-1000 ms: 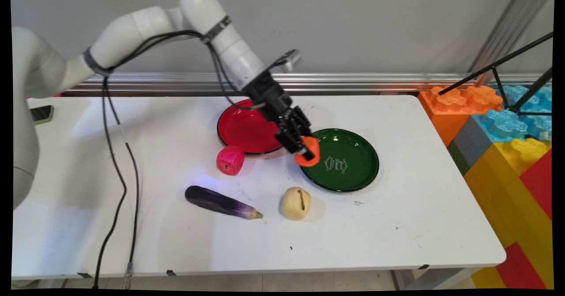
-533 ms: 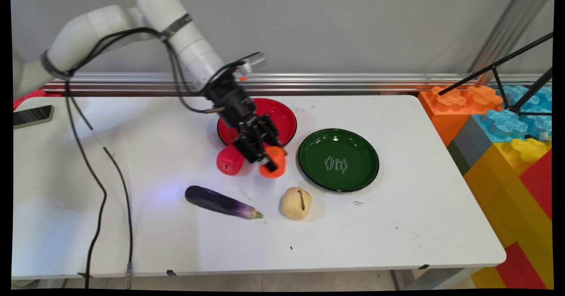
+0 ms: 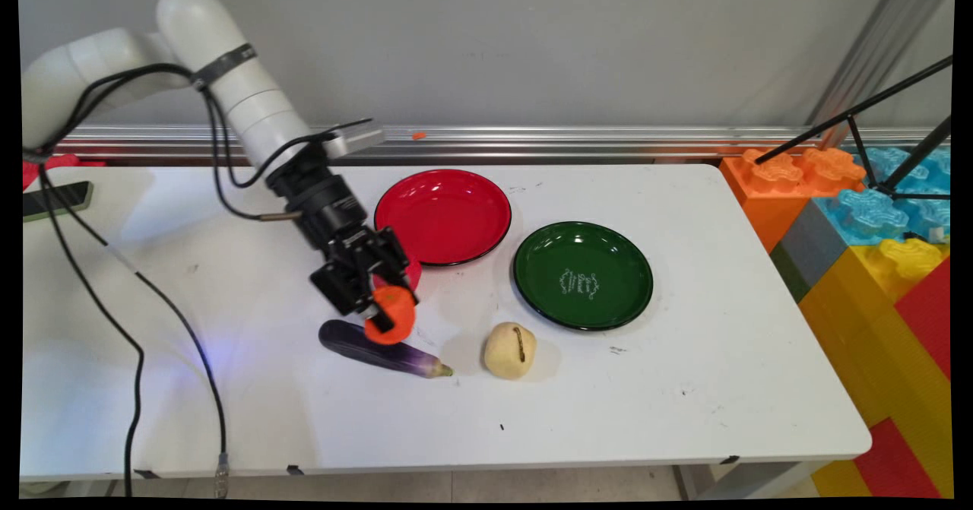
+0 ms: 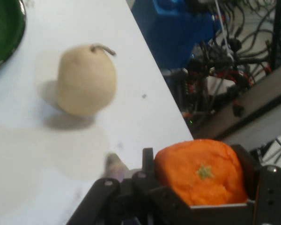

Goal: Place the picked object on the table

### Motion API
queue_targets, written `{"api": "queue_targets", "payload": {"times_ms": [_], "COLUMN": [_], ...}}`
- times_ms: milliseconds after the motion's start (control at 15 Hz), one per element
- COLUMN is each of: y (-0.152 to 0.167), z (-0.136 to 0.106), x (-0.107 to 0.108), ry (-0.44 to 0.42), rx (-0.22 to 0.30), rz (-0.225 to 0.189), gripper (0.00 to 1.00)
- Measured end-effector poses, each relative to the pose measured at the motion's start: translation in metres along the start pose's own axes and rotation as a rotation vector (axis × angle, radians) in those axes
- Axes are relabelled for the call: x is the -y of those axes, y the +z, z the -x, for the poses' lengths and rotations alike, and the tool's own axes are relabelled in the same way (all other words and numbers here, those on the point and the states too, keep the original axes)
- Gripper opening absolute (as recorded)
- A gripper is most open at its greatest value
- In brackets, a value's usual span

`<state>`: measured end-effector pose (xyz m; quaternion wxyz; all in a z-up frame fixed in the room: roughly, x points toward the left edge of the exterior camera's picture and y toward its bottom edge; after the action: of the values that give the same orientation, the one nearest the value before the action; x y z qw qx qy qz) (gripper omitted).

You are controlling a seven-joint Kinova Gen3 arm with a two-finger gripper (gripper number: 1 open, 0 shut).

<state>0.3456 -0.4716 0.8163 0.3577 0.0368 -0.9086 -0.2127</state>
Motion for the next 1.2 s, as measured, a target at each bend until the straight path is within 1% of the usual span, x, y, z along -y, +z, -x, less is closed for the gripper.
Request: {"api": "queue_targets", "payload": {"times_ms": [133,400,867,1200], "y": [0.0,0.008,0.031,0.046], "z": [0.014,0.03,0.047,0.054], "x": [-0.007,-0.012,-0.013,-0.013], "ry": [-0.005,-0.014,-0.033,-0.045], "rx": [0.009,0.016,0.018,0.018], "rz": [0.011,0.024,0.045,0.059], "gripper": [0.0,0.0,0.0,0.0]}}
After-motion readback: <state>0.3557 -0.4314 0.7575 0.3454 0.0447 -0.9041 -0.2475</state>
